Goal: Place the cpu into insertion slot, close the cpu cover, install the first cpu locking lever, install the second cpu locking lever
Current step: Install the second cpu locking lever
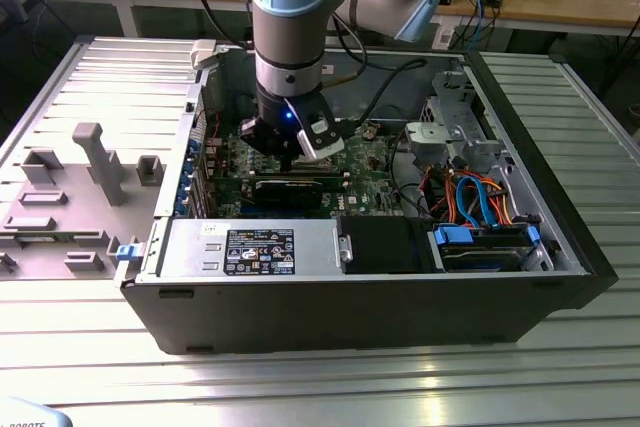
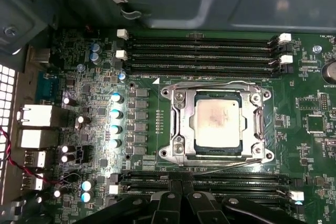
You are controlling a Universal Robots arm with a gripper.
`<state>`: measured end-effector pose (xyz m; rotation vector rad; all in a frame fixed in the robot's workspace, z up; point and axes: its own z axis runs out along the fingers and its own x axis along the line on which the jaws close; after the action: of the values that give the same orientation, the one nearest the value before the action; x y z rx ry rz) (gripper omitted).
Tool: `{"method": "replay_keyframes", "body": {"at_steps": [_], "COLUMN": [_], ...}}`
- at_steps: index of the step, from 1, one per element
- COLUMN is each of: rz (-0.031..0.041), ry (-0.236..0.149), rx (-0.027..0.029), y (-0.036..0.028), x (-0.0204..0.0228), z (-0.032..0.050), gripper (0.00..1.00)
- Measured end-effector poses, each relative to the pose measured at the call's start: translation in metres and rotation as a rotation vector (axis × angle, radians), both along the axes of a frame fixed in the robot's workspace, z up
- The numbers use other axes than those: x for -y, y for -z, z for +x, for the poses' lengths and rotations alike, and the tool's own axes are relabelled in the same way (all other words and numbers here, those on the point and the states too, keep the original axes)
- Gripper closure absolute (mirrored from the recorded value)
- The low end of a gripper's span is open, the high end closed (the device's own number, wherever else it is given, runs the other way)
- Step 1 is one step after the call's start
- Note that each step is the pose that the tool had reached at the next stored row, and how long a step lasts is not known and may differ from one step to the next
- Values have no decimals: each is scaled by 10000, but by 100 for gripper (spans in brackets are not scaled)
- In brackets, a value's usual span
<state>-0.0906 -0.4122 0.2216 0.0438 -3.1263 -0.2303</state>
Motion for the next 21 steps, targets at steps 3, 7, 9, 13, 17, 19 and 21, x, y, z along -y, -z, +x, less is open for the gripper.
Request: {"method": "replay_keyframes", "body": {"at_steps": [3, 7, 9, 13, 17, 19, 21], "rz": [-2, -1, 0, 16, 39, 58, 99], "ry": [-1, -2, -3, -1, 0, -1, -2], "rx": [-2, -5, -8, -20, -51, -65, -87], "y": [15, 78, 118, 148, 163, 175, 188], "x": [7, 8, 8, 7, 8, 8, 8], "z": [-15, -46, -48, -69, -75, -75, -74], "gripper": [89, 89, 89, 89, 89, 89, 89]}}
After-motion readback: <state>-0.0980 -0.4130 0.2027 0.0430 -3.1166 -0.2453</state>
